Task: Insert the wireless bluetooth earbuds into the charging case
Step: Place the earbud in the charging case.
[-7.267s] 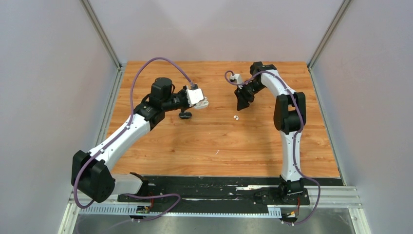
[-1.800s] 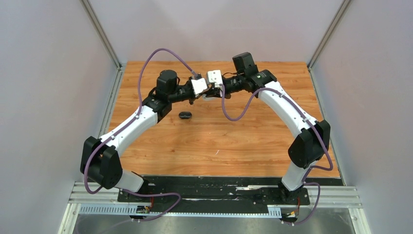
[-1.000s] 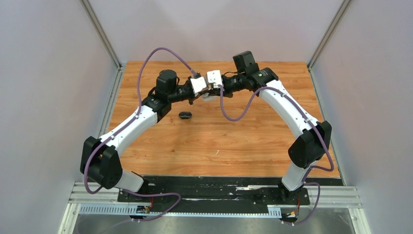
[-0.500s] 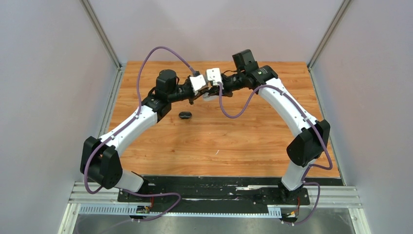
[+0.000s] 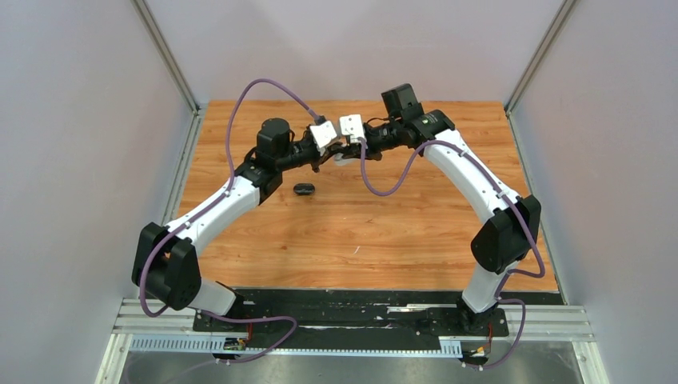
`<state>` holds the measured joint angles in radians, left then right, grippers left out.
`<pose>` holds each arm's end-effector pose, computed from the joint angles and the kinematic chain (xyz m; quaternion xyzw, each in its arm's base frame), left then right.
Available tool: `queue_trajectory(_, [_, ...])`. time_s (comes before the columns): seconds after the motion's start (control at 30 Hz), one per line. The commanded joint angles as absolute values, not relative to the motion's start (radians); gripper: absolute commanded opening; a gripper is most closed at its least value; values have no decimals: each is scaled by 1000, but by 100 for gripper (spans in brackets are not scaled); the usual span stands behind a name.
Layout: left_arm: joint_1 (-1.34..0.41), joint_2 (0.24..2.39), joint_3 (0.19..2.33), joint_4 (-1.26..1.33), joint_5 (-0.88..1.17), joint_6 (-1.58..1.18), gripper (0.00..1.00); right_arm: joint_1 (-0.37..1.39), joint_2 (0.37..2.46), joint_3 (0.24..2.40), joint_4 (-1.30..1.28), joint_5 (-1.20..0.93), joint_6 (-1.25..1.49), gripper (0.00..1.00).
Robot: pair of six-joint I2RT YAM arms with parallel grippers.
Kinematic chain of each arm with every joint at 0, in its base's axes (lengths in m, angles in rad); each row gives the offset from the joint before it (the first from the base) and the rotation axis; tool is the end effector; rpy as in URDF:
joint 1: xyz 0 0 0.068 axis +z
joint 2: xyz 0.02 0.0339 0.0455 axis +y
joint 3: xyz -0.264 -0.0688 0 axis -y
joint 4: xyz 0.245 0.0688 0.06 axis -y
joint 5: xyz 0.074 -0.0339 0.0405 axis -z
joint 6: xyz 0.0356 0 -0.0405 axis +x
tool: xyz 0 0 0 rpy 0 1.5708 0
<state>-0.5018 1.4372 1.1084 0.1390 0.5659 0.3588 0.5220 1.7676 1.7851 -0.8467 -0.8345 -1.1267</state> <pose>0.2874 -0.1794 0.3332 0.4704 0.5986 -0.2584 0.5947 0.3177 0.2132 0.3645 -0.7252 0.4708 0.2619 0.4287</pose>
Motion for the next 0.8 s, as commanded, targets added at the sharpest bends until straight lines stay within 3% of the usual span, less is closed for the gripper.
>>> queue_trajectory(0.0, [-518,1391,1124,286,533,298,0,546,1786,1761,-890,-772,-1177,9])
queue_trajectory(0.27, [-518,1399,1120,287,556,270,0,548,1792,1773,-850,-794,-1103,26])
queue_trajectory(0.77, [-518,1401,1118,248,543,292,0,548,1667,1715,-707,-769,-936,33])
